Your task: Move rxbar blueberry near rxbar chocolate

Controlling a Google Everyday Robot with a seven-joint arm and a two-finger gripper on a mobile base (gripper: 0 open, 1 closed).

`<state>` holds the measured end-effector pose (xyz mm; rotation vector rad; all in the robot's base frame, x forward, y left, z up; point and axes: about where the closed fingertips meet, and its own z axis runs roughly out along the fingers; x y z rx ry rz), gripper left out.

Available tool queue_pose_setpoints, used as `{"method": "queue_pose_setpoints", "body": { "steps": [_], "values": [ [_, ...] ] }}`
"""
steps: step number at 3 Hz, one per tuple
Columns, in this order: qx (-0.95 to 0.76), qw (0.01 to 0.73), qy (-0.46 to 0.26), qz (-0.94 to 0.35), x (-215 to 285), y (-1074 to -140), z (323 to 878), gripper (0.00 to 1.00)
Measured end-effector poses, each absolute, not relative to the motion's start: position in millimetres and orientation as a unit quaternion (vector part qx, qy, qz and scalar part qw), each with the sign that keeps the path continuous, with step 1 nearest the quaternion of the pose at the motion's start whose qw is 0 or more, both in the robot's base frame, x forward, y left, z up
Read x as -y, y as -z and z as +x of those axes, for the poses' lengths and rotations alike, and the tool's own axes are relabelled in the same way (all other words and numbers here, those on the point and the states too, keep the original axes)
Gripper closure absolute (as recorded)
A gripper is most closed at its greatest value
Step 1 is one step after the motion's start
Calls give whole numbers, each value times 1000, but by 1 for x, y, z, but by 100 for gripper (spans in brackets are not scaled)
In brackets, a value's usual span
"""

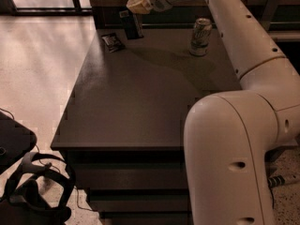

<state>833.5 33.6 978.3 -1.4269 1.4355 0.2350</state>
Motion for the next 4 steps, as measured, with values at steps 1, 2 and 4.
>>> {"method": "queue_pose_setpoints", "body": {
  "steps": [1, 2, 4],
  "values": [
    [-600, 523, -100, -597, -37, -975, 834, 28],
    [-599, 522, -102, -599, -40, -973, 834, 5],
    [-599, 520, -104, -600, -43, -970, 835, 0]
  ]
}}
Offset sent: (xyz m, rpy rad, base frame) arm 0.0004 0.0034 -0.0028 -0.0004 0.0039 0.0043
